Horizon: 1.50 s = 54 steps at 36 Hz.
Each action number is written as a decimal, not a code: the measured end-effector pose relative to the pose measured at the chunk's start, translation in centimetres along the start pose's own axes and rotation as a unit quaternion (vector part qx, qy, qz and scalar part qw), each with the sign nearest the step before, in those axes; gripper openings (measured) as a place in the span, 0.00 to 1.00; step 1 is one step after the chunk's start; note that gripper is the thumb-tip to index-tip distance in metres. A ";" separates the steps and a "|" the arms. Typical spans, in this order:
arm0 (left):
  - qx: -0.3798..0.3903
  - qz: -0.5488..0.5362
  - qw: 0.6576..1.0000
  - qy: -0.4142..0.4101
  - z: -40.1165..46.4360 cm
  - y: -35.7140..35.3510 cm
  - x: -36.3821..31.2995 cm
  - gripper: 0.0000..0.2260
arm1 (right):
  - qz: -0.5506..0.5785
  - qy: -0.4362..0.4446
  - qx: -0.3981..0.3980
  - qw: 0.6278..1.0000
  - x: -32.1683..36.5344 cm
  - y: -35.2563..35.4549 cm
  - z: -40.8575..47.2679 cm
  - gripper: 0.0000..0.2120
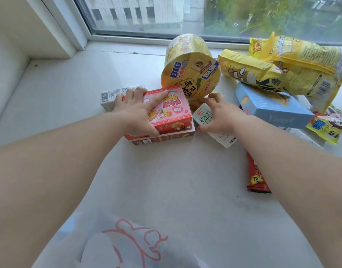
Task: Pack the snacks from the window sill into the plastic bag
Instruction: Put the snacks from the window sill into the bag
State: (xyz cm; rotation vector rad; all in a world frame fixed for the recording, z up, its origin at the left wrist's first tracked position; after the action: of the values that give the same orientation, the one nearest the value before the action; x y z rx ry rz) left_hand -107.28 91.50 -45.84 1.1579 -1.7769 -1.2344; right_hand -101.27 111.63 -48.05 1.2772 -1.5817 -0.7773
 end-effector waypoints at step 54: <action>-0.192 -0.238 0.948 0.089 -41.1 6.8 3.2 0.46 | 0.365 -0.031 -0.252 0.896 19.1 3.4 -37.2 0.25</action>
State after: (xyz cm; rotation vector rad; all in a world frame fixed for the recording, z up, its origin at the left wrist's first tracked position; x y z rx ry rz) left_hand -74.27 75.37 -25.99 1.4503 -1.0856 -1.6050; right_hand -68.66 96.88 -26.20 0.2378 -1.5975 -0.6663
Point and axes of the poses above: each hand's wrist, its own z-axis towards the middle knuckle, its own y-axis out of the back of the hand, x = y × z, the point moved 8 cm from there along z, towards the middle knuckle, and after that the axes turned 11 degrees about y, right-handed, at the moved point
